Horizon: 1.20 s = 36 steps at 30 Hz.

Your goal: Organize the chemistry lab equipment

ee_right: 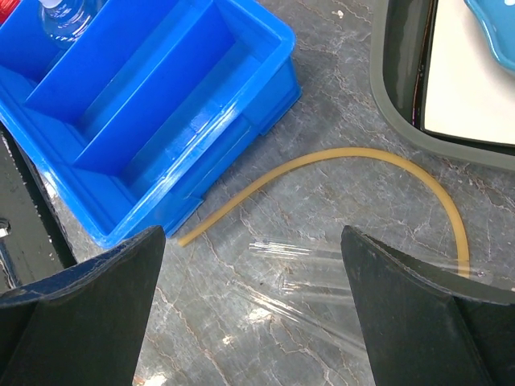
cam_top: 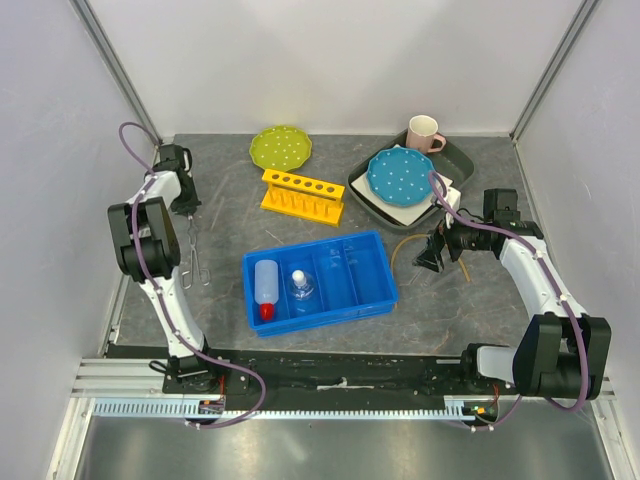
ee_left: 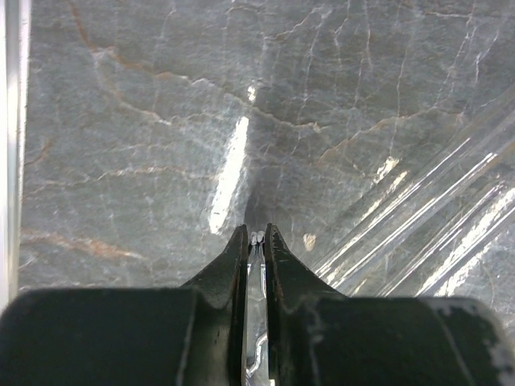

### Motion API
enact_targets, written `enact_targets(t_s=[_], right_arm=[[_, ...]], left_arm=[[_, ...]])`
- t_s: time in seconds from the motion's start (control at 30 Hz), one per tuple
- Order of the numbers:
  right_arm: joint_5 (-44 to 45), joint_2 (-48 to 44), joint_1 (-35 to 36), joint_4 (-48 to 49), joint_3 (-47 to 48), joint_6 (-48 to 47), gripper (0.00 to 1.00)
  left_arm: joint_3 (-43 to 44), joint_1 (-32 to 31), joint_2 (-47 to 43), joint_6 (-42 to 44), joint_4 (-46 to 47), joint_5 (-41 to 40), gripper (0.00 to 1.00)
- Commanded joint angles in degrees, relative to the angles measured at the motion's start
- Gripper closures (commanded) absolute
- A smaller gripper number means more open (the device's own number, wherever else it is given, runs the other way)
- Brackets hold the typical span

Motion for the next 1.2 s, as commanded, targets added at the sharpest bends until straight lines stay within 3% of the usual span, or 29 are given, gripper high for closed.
enact_targets(t_s=[0.0, 0.2, 0.47, 0.67, 0.9, 1.17], right_arm=[[-3.82, 0.15, 0.19, -0.45, 0.22, -2.32, 0.02], [-6.37, 0.33, 0.27, -4.31, 0.74, -5.92, 0.02], [-7.16, 4.37, 3.35, -16.18, 11.1, -16.2, 0.02], [-7.07, 6.74, 10.37, -16.37, 18.84, -13.75, 0.02], [-7.6, 9.73, 21.52, -1.38, 22.89, 1.35, 0.02], [-6.99, 21.57, 35.33, 21.67, 29.65, 30.34, 0.02]], left_arm=[[-2.1, 0.25, -8.03, 2.8, 4.21, -4.29, 0.98], [-8.25, 0.25, -16.03, 2.36, 7.46, -5.35, 0.98], [-17.3, 0.25, -24.83, 0.52, 10.72, -3.16, 0.98], [-19.33, 0.25, -28.08, -0.8, 11.86, -0.96, 0.98], [-19.42, 0.25, -29.75, -2.38, 12.3, 2.91, 0.98], [-21.88, 0.25, -33.09, -6.16, 14.5, 8.97, 0.98]])
